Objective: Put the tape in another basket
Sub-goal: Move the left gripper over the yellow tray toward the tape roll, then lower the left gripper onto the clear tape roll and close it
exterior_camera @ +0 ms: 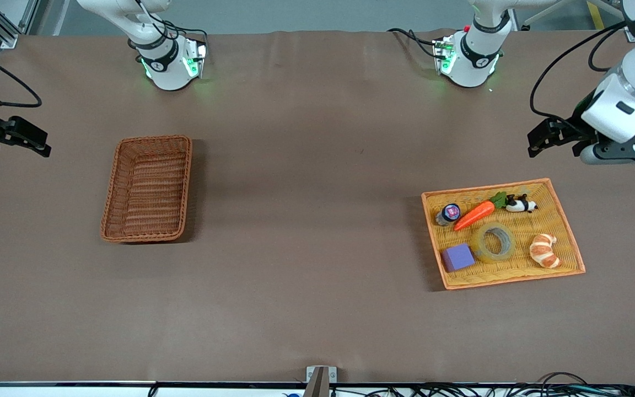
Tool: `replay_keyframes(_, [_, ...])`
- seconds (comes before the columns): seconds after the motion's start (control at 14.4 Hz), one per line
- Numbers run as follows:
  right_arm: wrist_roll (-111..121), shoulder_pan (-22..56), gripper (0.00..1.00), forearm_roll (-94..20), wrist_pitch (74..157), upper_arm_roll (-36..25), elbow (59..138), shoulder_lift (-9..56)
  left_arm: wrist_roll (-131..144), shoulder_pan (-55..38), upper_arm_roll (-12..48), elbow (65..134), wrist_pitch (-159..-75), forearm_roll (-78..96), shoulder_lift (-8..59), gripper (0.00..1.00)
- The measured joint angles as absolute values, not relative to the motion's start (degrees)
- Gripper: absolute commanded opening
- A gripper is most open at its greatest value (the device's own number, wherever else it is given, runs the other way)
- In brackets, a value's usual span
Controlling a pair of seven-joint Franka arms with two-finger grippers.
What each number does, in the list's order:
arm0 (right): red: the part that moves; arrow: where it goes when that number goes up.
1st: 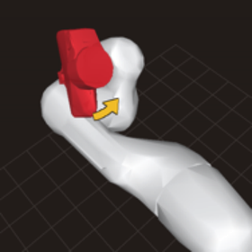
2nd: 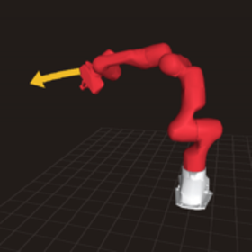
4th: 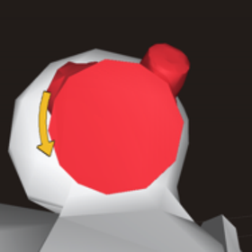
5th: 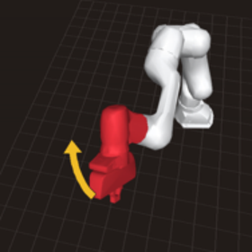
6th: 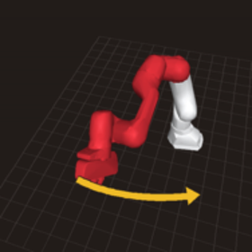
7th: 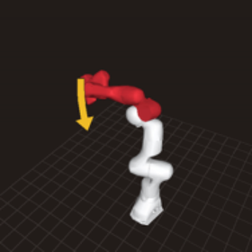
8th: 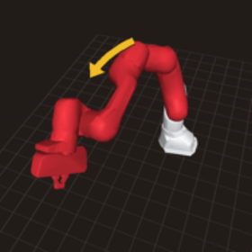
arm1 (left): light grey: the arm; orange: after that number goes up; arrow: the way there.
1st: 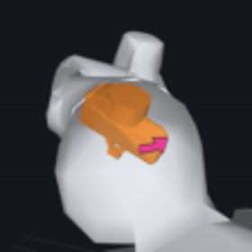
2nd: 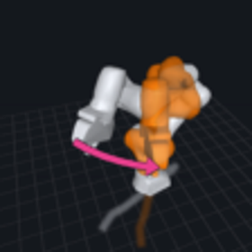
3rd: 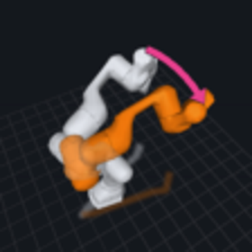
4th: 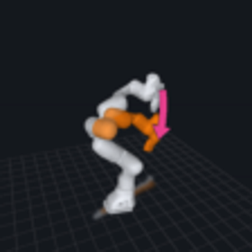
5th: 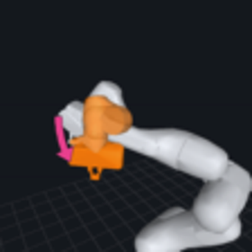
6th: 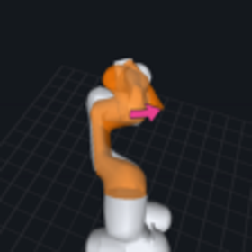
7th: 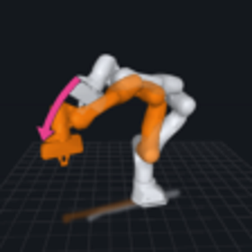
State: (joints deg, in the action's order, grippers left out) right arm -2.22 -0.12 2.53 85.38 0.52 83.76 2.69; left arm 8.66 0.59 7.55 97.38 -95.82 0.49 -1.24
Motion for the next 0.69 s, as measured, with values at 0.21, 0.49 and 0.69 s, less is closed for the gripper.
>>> replay_keyframes(0.21, [-2.22, -0.11, 1.0, 2.53, 85.38, 0.53, 83.78, 2.67, 7.76, 3.66, 7.34, 97.61, -97.85, -1.32, 3.47, 1.0])
replay_keyframes(0.49, [-2.22, -0.08, 1.0, 2.53, 85.42, 0.53, 83.79, 2.66, 7.67, 5.39, 7.27, 97.68, -105.82, -4.88, 11.94, 1.0])
replay_keyframes(0.69, [-2.22, -0.02, 1.0, 2.53, 85.43, 0.55, 83.79, 2.64, 7.67, 6.16, 7.27, 97.65, -110.08, -4.91, 16.95, 1.0])
